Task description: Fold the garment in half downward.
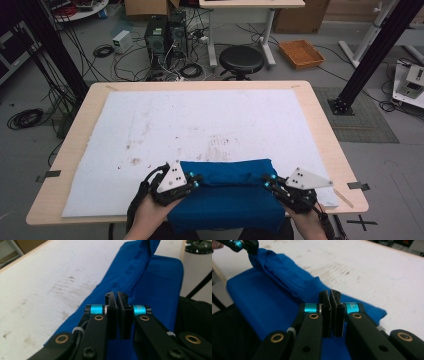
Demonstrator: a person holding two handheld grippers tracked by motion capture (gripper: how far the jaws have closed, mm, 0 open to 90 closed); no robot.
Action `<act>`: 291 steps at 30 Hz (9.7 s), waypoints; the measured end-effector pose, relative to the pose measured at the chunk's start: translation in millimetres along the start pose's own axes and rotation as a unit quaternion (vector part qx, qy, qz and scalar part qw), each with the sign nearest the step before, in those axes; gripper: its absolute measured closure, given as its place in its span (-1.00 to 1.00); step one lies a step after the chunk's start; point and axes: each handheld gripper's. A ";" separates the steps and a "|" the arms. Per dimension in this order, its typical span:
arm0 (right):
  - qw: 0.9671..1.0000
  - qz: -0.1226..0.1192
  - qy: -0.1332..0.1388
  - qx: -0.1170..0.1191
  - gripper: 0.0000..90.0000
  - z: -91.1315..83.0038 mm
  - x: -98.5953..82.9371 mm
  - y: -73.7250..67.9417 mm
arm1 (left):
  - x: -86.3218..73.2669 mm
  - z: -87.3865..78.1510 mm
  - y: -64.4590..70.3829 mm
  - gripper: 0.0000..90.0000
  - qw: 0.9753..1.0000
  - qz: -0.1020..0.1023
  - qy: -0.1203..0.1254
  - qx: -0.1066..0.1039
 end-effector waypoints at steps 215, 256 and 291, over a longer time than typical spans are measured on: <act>0.976 0.159 -0.095 -0.114 0.22 94.0 -7.1 129.8 | -19.2 38.5 -140.0 0.16 0.955 -0.237 -0.043 0.176; 0.977 0.153 -0.114 -0.098 0.97 125.6 -8.6 159.0 | -3.6 65.5 -167.2 0.90 0.959 -0.199 -0.060 0.193; 0.979 0.167 -0.002 -0.119 -0.31 35.2 -9.2 151.8 | 0.3 -9.2 -129.9 -0.18 0.967 -0.162 0.070 0.181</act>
Point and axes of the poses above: each handheld gripper's, and its own axes: z roughly forward along the jaws, x roughly out of its top, y roughly to its right, and after that the axes turned 10 degrees about -z, right-handed
